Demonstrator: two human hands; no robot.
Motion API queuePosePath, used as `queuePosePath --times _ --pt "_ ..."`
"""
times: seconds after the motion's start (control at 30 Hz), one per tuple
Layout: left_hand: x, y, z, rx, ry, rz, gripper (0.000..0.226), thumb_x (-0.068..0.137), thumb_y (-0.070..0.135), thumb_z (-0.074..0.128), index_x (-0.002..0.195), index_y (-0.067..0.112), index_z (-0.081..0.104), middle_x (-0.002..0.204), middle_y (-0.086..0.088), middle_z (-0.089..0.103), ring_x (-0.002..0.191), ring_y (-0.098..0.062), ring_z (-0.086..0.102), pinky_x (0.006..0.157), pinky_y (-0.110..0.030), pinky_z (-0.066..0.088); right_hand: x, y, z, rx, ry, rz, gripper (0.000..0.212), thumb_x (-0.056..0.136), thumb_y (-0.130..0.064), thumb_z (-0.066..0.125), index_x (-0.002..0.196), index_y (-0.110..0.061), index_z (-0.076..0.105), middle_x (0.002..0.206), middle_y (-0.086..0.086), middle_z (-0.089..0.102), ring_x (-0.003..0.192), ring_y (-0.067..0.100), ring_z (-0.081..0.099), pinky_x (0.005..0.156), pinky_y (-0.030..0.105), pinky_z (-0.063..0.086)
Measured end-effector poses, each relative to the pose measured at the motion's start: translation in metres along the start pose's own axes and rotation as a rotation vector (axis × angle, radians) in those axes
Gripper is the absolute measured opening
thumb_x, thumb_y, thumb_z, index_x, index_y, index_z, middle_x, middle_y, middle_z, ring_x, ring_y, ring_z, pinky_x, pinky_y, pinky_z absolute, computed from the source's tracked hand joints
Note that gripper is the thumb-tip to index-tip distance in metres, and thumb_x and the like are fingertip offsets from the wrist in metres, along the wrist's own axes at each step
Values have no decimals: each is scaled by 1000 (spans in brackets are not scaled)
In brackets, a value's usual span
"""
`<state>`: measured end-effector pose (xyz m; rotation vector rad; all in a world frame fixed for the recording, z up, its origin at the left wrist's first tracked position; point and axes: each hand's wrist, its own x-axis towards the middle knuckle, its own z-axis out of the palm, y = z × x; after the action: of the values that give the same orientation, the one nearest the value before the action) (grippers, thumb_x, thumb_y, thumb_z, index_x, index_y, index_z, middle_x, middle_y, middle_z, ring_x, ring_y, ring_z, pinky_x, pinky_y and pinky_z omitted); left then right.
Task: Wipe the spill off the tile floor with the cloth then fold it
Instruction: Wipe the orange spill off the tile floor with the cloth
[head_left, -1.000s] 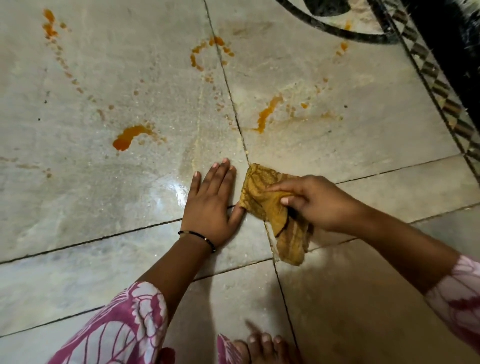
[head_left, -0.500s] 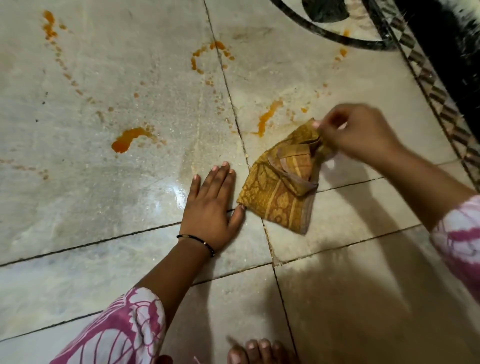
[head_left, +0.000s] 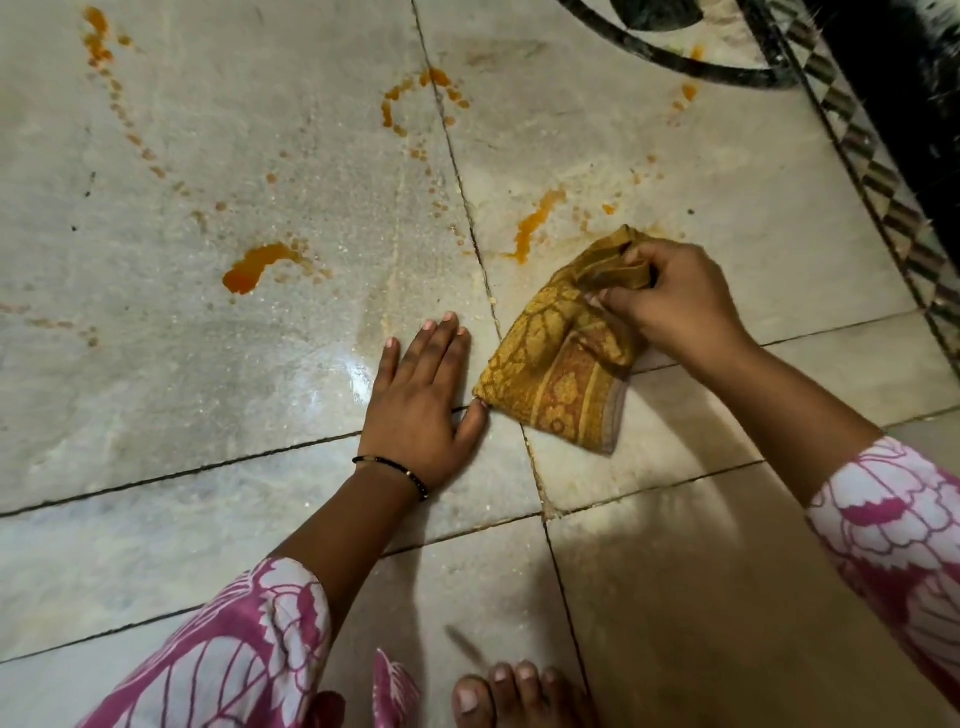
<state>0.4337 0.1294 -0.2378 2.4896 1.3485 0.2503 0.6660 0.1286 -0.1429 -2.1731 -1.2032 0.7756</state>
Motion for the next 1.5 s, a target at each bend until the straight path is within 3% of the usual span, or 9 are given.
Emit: queuePosePath --times 0.17,0.27,0.37,0.47,0.57,0.67,1.1,1.27,1.5 --pt "1 0 1 -5 1 2 68 88 48 35 145 13 33 154 -5 27 143 -21 22 116 -38 3 22 -13 -25 806 -254 151 33 85 12 43 81 -11 67 73 4 68 72 19 67 66 33 56" --pt "1 0 0 -10 -1 -2 68 87 49 35 146 13 33 155 -5 27 143 -20 22 116 -38 3 48 0 -32 996 -116 274 37 83 12 34 87 -11 63 77 5 66 73 20 64 68 32 56" --pt "1 1 0 -14 -2 -5 68 88 49 34 146 14 33 155 -4 26 143 -20 21 116 -38 4 64 22 -38 645 259 399 16 76 -2 46 80 -15 55 79 7 55 59 15 51 58 25 39" --pt "0 0 1 -17 -2 -5 67 88 49 35 145 13 33 154 -5 27 143 -20 22 116 -39 5 52 26 -23 108 558 157 25 84 -15 50 108 -19 55 112 5 56 93 13 53 75 22 39" --pt "0 0 1 -9 -3 -1 67 88 48 35 145 13 33 154 -5 27 142 -20 22 116 -39 5 20 12 28 -244 305 -164 52 96 -36 42 140 -10 37 148 12 37 136 26 32 110 34 27" --pt "1 0 1 1 -18 11 66 89 46 34 145 12 33 154 -6 26 142 -21 22 116 -40 5 4 18 84 -681 -26 -233 83 93 -63 19 151 -6 2 159 18 -1 147 32 -3 117 46 -3" --pt "-2 2 -5 -183 97 -40 67 97 49 16 147 5 26 156 -7 15 144 -19 11 118 -38 5 -38 56 65 -917 -422 -1047 64 97 -45 22 152 -13 18 159 7 15 147 23 12 117 47 13" --pt "-3 -1 -6 -178 96 -87 67 97 47 12 146 4 28 155 -11 21 144 -21 13 117 -40 7 69 -6 94 -860 -342 -861 65 94 -42 20 153 -14 12 159 9 15 146 25 14 116 44 6" --pt "-1 -1 -4 -139 80 -101 63 95 42 26 145 4 31 153 -13 26 142 -24 19 115 -43 10 75 49 45 -807 34 -140 83 86 -60 9 152 -11 0 160 16 0 147 30 -1 118 47 -1"
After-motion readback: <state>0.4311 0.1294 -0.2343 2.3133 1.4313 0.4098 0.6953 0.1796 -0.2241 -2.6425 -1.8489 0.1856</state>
